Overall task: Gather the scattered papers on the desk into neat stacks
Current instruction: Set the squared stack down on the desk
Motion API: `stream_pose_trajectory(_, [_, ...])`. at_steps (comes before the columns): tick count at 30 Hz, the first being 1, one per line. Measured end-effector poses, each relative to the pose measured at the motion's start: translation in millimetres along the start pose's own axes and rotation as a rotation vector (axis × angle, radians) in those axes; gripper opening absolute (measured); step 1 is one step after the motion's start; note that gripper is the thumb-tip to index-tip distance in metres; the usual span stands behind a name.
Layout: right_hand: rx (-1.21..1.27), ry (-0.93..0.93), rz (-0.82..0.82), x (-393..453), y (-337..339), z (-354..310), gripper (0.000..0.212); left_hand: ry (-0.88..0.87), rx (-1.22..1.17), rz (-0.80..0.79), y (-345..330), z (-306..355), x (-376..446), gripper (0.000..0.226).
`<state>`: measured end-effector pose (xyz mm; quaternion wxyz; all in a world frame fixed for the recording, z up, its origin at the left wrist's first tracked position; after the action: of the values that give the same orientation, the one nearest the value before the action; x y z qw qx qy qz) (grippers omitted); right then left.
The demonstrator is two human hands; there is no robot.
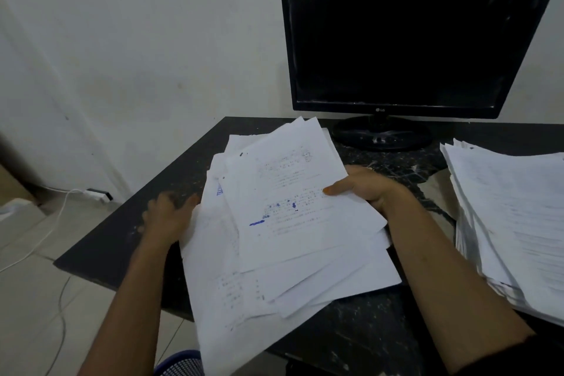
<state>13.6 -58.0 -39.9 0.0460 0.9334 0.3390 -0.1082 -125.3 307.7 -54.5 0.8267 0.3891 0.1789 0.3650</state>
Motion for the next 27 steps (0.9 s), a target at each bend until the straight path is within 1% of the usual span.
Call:
stream_pose_trajectory(1, [-0.002,-0.007,0.002,0.6,-1.1,0.4,0.03,0.006,0.075,0.006,-0.6,-8.2,-8.1,0.082])
stream_pose_trajectory(3, [-0.039,-0.031,-0.015,3.0,-7.8,1.7,0.031,-0.024,0.149,0.004,-6.2,-12.3,-27.1,0.077])
stream_pose_trajectory(5, [-0.211,-0.056,-0.001,4.7,-15.0,1.5,0.036,-0.077,0.199,0.011,-11.4,-3.1,-47.9,0.07])
stream_pose_trajectory(7, [-0.455,-0.074,0.045,5.2,-23.5,-2.3,0.051,-0.115,0.282,0.022,-15.3,-1.1,-59.2,0.069])
stream_pose_trajectory(9, [-0.555,-0.084,0.053,4.5,-37.9,-9.0,0.057,-0.121,0.372,-0.009,-18.8,-3.4,-61.8,0.063])
stream_pose_trajectory(10, [-0.562,-0.089,0.041,4.0,-46.5,-12.0,0.056,-0.124,0.397,-0.018,-19.9,-2.7,-61.8,0.06])
stream_pose_trajectory(12, [-0.571,-0.094,0.025,1.9,-63.5,-17.1,0.053,-0.11,0.362,-0.026,-18.6,-1.6,-64.3,0.059])
stream_pose_trajectory(14, [-0.545,-0.095,0.04,3.2,-71.2,-17.5,0.049,-0.084,0.283,-0.021,-18.1,0.8,-65.4,0.068])
stream_pose_trajectory(16, [-0.484,-0.107,0.018,2.1,-81.5,-15.5,0.044,-0.056,0.235,-0.008,-15.4,-1.2,-66.3,0.078])
stream_pose_trajectory(20, [-0.403,-0.124,0.023,5.1,-84.2,-10.9,0.05,-0.041,0.258,-0.009,-15.9,-1.3,-66.7,0.081])
stream_pose_trajectory(23, [-0.511,-0.158,0.031,5.1,-79.8,-8.4,0.054,-0.018,0.237,-0.016,-15.1,-0.3,-66.2,0.08])
stream_pose_trajectory(25, [-0.531,-0.148,0.099,3.6,-67.6,-12.9,0.05,-0.005,0.199,-0.018,-13.4,2.2,-61.6,0.074])
stream_pose_trajectory(27, [-0.411,-0.151,0.207,0.6,-45.9,-14.6,0.045,-0.013,0.057,0.02,-6.7,12.9,-56.2,0.072])
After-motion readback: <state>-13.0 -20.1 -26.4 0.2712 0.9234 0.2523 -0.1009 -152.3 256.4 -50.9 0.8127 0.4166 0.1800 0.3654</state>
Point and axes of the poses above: each hand's wrist, its own x-axis towards the middle knuckle, its own y-axis out of the back of the hand, z = x × y, the point moved 9 cm from there along x, towards the middle knuckle, and after that the axes turned 2 degrees about y, right-handed, at the moved point
